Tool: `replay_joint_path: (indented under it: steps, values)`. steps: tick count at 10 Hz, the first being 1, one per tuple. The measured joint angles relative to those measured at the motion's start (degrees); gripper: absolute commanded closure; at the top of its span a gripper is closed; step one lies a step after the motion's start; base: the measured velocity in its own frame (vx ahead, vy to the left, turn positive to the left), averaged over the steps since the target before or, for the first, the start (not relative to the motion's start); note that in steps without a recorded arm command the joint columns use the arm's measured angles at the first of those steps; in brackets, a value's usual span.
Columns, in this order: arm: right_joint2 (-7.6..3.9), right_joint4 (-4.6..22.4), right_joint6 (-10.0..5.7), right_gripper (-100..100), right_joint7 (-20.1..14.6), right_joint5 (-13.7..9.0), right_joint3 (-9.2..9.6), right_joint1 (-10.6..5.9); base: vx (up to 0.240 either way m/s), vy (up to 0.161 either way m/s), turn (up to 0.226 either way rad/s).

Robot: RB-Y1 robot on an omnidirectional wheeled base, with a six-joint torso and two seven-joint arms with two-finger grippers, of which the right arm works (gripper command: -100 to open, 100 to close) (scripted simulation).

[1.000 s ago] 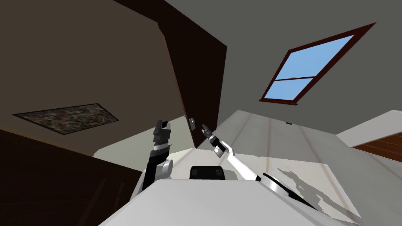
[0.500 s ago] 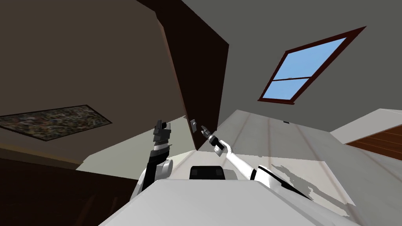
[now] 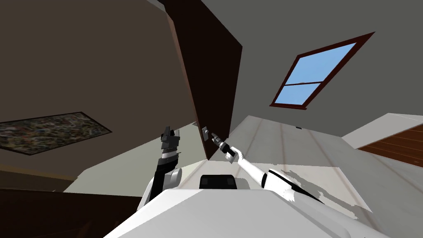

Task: Pull the door open

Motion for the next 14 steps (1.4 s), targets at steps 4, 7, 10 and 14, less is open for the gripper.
replay_joint_path:
  steps: [4,7,10,14]
  values:
    - [-1.78,3.2,-0.81,-100,-1.7,-0.6,0.83,-1.89,0.036,0.134,0.068]
    - [-4.79,5.6,-3.3,-100,-3.9,-1.3,-0.51,-2.44,0.078,0.179,0.146]
    - [-6.62,9.7,-6.5,-100,-5.7,-1.8,-1.51,-3.79,0.097,0.11,0.09]
    - [-6.58,9.6,-6.49,100,-5.7,-1.8,-1.52,-3.92,-0.013,-0.016,-0.001]
